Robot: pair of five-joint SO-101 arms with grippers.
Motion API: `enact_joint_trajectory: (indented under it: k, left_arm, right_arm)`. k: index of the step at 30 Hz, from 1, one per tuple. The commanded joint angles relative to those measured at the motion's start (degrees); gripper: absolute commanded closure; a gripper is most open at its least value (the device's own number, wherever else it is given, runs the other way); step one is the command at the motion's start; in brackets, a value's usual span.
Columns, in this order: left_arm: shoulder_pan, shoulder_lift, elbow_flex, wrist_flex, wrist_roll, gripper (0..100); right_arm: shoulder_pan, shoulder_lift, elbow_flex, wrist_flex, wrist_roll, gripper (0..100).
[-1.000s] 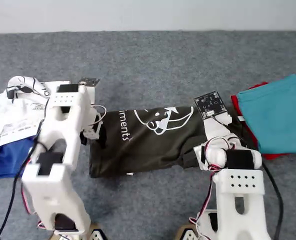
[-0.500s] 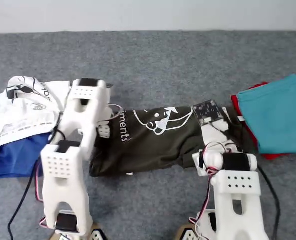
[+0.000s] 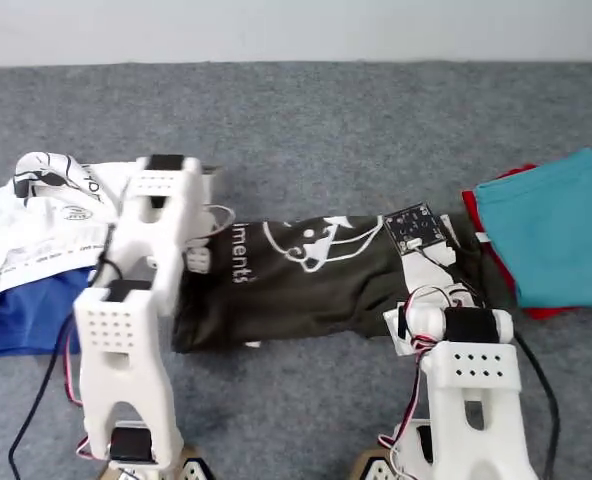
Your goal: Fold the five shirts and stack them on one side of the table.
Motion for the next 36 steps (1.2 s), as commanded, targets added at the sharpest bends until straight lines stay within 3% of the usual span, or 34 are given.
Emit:
enact_joint_trajectory:
  k: [1,7,12,20,29,36]
  left_arm:
    - [-9.05,-4.57,1.45,1.23,-2.99,99]
    - [-18.9,-12.92,4.79,1.14,-9.93,99]
    - [-20.22,-15.56,8.48,1.14,-11.52,99]
    - [-4.48,-15.91,11.74,1.14,-8.44,99]
    - [13.98,-15.91,1.01,1.14,-3.69,99]
    - [23.3,-15.91,-6.11,1.14,-2.11,99]
  right_arm:
    - [0.75,-1.45,-0.26,-0.75,0.44,79.4]
    - [0.75,-1.45,-0.26,-1.1,0.26,79.4]
    - [0.75,-1.45,-0.26,-1.19,0.26,79.4]
    - [1.89,-1.45,-0.35,-1.19,0.26,79.4]
    - [20.62,-1.45,-0.44,-1.27,1.23,79.4]
    - [28.79,-1.45,-0.26,-1.27,4.66,79.4]
